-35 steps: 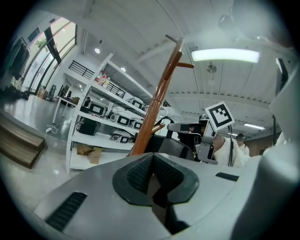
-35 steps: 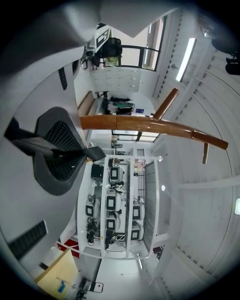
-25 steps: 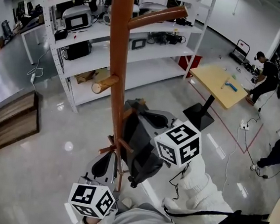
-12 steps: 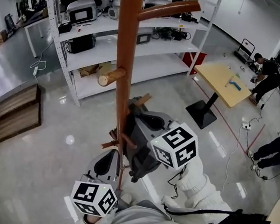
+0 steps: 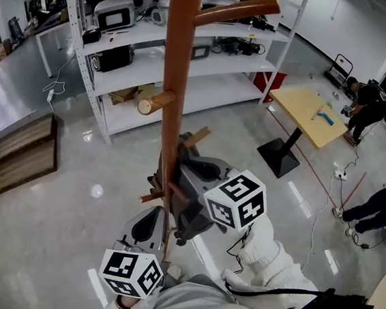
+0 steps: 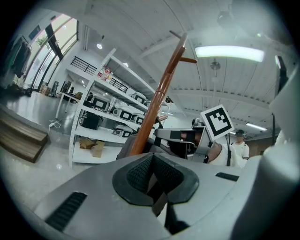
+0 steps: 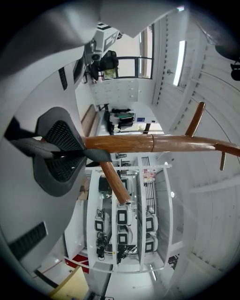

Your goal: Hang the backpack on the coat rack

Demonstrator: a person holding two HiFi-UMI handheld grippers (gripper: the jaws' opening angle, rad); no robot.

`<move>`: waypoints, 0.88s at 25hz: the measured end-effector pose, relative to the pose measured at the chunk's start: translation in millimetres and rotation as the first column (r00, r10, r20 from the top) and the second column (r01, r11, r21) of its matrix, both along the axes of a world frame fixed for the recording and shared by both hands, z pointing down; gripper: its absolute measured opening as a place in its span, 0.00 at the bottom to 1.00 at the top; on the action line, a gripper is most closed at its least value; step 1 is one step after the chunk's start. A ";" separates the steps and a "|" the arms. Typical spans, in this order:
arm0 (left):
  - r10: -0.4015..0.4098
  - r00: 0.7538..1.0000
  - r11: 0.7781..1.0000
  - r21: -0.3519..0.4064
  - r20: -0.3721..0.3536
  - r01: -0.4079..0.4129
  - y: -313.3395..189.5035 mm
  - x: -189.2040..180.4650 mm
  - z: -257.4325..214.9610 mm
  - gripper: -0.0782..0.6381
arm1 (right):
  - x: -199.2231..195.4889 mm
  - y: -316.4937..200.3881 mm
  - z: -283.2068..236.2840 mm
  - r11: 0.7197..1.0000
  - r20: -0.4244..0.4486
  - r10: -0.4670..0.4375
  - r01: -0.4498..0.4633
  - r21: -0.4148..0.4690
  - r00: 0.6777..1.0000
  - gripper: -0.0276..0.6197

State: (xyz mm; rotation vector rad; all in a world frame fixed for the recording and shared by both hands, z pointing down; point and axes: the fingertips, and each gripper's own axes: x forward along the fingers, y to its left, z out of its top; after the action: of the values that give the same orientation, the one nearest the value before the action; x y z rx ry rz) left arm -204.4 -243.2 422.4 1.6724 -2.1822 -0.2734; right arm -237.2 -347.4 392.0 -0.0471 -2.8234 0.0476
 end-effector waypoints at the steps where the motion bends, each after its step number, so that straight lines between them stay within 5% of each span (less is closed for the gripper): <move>1: 0.002 1.000 1.000 -0.001 0.000 -0.002 -0.2 0.4 0.7 0.11 | -0.9 0.7 0.7 1.000 0.008 -0.006 0.006 0.002 1.000 0.08; 12: 0.010 1.000 1.000 -0.004 0.012 -0.010 -1.1 8.4 0.2 0.11 | 5.8 0.3 0.5 1.000 0.053 -0.021 0.022 -0.015 0.998 0.15; 22: 0.021 1.000 1.000 -0.011 0.019 -0.021 1.8 18.8 -4.4 0.11 | 38.4 -20.6 -29.1 0.997 0.130 0.072 -0.069 -0.027 0.989 0.18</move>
State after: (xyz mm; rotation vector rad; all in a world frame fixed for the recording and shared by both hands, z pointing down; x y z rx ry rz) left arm -185.6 -241.4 418.0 1.6978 -2.1746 -0.2407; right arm -198.8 -368.0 362.9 0.0464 -2.9554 0.0961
